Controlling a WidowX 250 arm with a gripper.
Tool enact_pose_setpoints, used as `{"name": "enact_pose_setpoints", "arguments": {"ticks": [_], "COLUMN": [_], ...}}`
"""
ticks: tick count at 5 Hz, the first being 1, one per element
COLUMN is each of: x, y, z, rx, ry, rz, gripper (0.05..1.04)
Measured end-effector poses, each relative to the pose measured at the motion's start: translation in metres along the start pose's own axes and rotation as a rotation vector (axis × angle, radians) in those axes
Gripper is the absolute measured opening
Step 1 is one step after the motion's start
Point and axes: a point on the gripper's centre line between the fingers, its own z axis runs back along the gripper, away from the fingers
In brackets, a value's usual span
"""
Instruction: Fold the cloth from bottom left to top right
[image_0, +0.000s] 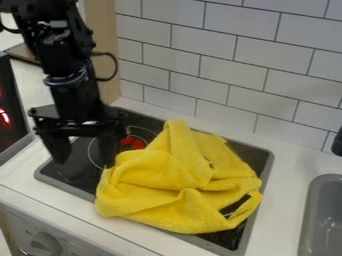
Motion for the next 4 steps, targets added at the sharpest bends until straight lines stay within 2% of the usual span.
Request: {"name": "enact_pose_setpoints", "arguments": {"ticks": [2, 3, 4], "x": [-0.001, -0.002, -0.001], "y": [0.016, 0.019, 0.016], "z": [-0.019, -0.032, -0.048], "rx": [0.095, 0.106, 0.088], "ry": [0.027, 0.059, 0.102], "rz": [0.012, 0.032, 0.071], "gripper": [0.999, 0.999, 0.999]}}
